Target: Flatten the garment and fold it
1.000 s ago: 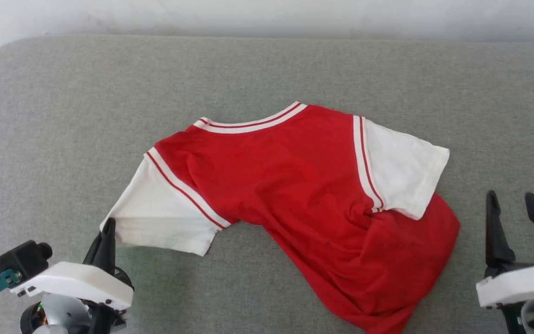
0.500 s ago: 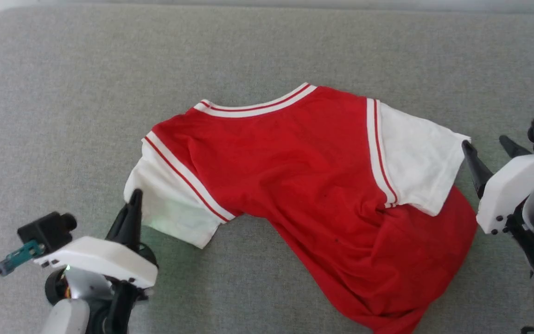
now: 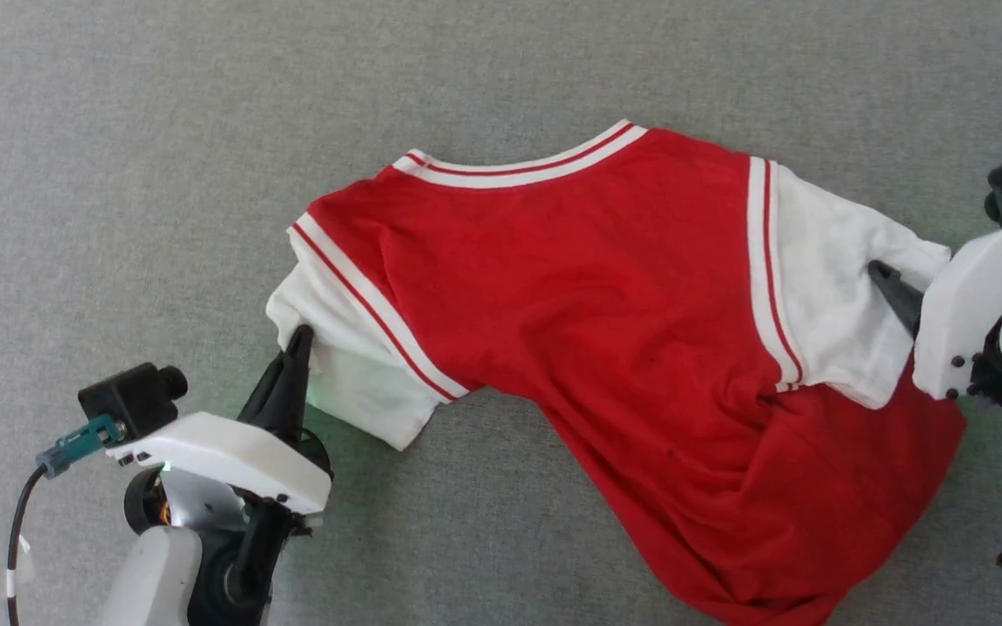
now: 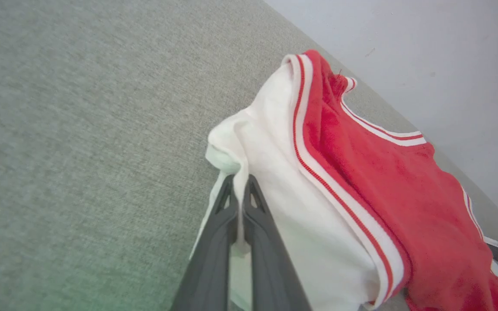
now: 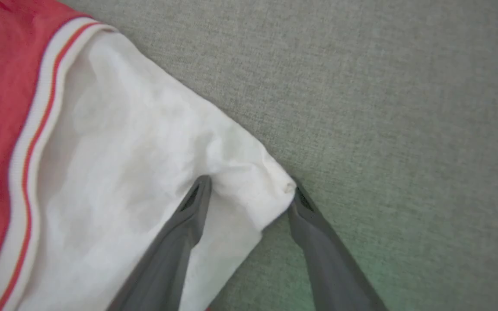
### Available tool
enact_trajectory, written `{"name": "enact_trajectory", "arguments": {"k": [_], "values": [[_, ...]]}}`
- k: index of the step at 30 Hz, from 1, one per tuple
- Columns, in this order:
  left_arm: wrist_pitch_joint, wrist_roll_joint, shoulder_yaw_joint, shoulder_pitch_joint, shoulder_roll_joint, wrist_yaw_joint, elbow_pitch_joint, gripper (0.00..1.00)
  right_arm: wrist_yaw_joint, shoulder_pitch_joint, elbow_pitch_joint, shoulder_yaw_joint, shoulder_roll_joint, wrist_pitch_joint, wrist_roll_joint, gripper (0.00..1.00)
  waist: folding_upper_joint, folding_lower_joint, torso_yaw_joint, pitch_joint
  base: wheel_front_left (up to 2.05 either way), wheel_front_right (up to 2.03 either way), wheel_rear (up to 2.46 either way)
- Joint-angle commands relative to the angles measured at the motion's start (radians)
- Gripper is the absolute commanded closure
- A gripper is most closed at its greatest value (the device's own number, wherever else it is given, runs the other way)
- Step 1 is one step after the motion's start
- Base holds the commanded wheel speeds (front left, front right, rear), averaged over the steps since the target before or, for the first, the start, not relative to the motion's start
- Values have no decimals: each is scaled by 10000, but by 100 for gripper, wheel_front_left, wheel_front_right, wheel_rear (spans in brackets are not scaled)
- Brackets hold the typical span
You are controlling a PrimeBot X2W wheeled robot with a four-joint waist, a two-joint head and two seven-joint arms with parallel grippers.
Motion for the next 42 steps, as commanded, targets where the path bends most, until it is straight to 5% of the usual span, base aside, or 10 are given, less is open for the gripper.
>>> {"name": "enact_trajectory", "arguments": {"k": [1,5,10,20,32,42], "values": [[13,-44,1,-172,-24,-97,84,100,8,99,306,423,56,357,98,100,0,1,55,76,0,0,0],[18,-7,-55,-262,33,-166,207,100,8,-280,195,422,-16,-43,-109,100,0,1,-26,-148,0,0,0],[30,486,-218,-745,371,-188,197,100,8,-646,321,108,103,-1987,-615,100,0,1,-205,-758,0,0,0],[1498,1948,-877,-3518,1787,-366,-217,100,8,-2248,737,264,296,-4711,-866,100,0,1,-1176,-2714,0,0,0],[3195,2888,-1267,-7699,2522,-736,1237,100,8,-5160,1330,1255,-5,-4770,-969,100,0,1,-2275,-3425,0,0,0],[3328,3217,-1037,-10042,2679,-641,2956,100,8,-7358,2605,1662,113,-4654,-1251,100,0,1,-3084,-3315,0,0,0]]}}
